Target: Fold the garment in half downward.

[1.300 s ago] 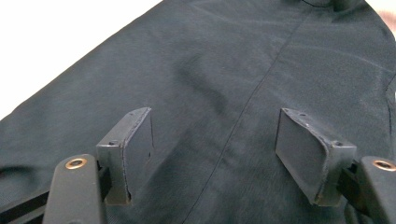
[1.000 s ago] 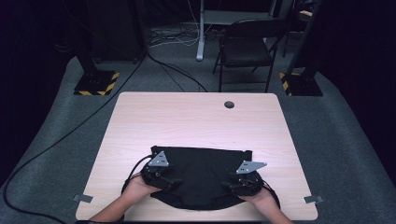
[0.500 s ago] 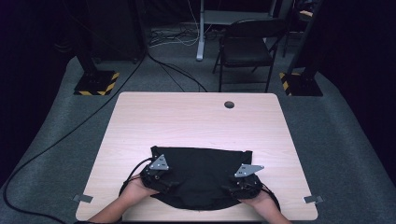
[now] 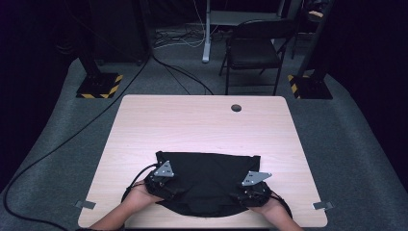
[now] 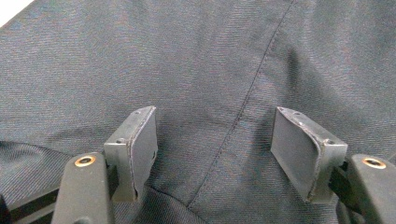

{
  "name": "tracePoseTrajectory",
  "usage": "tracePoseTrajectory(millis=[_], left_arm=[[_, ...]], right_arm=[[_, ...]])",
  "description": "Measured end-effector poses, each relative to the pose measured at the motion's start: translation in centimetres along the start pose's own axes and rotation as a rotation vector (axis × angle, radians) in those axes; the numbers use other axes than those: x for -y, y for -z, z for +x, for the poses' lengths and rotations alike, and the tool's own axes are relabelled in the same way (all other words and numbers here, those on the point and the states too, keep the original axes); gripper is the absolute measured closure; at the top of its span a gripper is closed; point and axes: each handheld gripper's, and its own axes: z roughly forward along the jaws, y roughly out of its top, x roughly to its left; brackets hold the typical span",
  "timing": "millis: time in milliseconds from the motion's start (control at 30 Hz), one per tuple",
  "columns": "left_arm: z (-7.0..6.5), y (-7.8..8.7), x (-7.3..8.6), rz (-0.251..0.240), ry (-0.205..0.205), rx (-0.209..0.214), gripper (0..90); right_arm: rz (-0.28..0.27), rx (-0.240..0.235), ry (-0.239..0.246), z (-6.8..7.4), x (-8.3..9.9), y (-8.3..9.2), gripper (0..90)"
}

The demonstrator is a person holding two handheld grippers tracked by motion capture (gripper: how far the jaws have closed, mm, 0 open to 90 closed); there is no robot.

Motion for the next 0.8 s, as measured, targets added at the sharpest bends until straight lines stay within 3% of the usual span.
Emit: tracePoseTrajectory(millis=[133,300,433,667,700,800], left_arm=[[-0.3,-0.8,-0.9,0.0,0.007,-0.003,31.3],[-0.2,-2.1,-2.5,0.013,0.002,0.015,31.2],[-0.4,-2.5,-2.8,0.009,-0.008,0.02,31.2],[-0.8,-2.3,-3.4,0.013,0.007,0.035,31.3],[-1.0,-2.3,-3.7,0.002,0.004,0.036,29.6],[-1.7,-1.8,-4.7,-0.048,0.001,0.048,24.2]], right_arm=[[0.012,0.008,-0.008,-0.9,0.2,0.4,47.0],[0.025,0.02,-0.016,-3.0,0.5,1.0,46.9],[0.027,0.028,-0.023,-4.2,0.7,1.3,46.9],[0.032,0.032,-0.018,-4.3,0.7,1.4,46.4],[0.034,0.04,-0.065,-4.2,0.4,1.6,39.4],[-0.034,0.012,-0.105,-3.7,-0.1,2.1,33.3]])
